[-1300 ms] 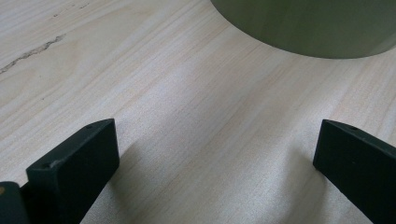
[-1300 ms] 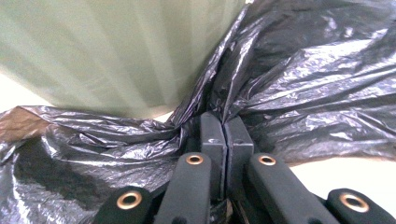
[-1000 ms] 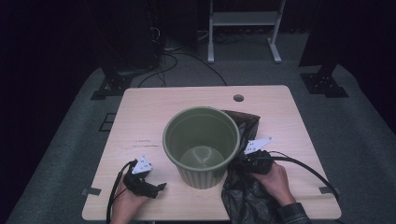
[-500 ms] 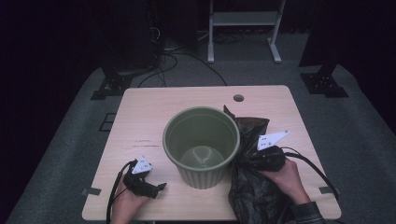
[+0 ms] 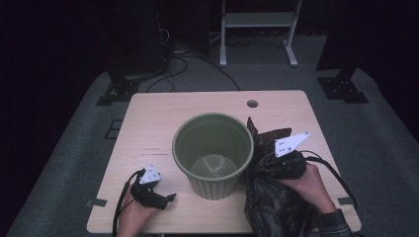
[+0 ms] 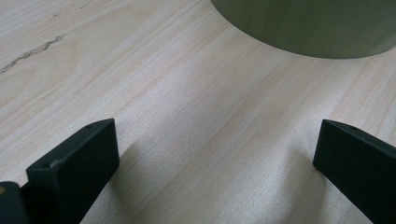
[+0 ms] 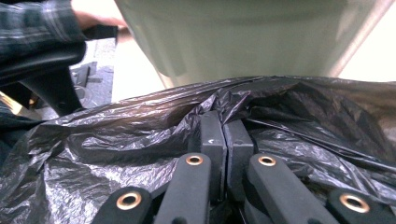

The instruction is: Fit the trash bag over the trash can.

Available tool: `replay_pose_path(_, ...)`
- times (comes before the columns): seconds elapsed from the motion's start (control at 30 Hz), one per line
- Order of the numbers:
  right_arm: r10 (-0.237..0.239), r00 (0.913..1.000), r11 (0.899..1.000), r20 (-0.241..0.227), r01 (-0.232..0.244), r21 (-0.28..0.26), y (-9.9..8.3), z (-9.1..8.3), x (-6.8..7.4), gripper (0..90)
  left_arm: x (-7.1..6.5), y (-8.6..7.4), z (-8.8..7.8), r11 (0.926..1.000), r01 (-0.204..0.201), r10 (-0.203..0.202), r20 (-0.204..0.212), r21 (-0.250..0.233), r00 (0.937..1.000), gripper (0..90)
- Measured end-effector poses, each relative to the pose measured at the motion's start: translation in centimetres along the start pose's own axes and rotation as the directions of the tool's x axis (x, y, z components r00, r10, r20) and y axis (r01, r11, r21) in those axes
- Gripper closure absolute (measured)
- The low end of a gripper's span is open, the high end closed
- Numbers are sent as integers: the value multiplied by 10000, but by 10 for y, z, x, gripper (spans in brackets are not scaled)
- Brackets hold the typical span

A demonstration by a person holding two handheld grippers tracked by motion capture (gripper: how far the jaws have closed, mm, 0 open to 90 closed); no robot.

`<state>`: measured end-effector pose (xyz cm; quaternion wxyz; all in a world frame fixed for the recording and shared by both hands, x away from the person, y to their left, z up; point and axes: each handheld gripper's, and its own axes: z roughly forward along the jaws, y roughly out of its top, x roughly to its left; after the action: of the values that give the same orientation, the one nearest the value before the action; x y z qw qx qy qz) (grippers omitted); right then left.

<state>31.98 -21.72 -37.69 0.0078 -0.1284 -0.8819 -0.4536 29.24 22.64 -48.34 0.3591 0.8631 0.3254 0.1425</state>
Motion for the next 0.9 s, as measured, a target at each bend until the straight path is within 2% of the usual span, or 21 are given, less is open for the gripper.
replay_pose_path(0.23, -661, 9966, 9978, -499, 656, -115, 18, -14, 13, 886, 0, 0, 0, 10000, -17, 17, 3, 13, 10000, 0)
replay_pose_path(0.43, -1027, 9921, 9936, -719, 989, -549, 29, -29, 18, 885, 0, 0, 0, 10000, -17, 17, 3, 8, 10000, 0)
replay_pose_path(0.6, -1307, 9896, 9889, -597, 1258, -786, 40, -39, 21, 884, 0, 0, 0, 10000, -19, 19, 4, 13, 10000, 0)
replay_pose_path(0.9, -1805, 9826, 9778, -436, 1745, -1157, 66, -46, 24, 883, 0, 0, 0, 10000, -15, 15, 1, -9, 10000, 0)
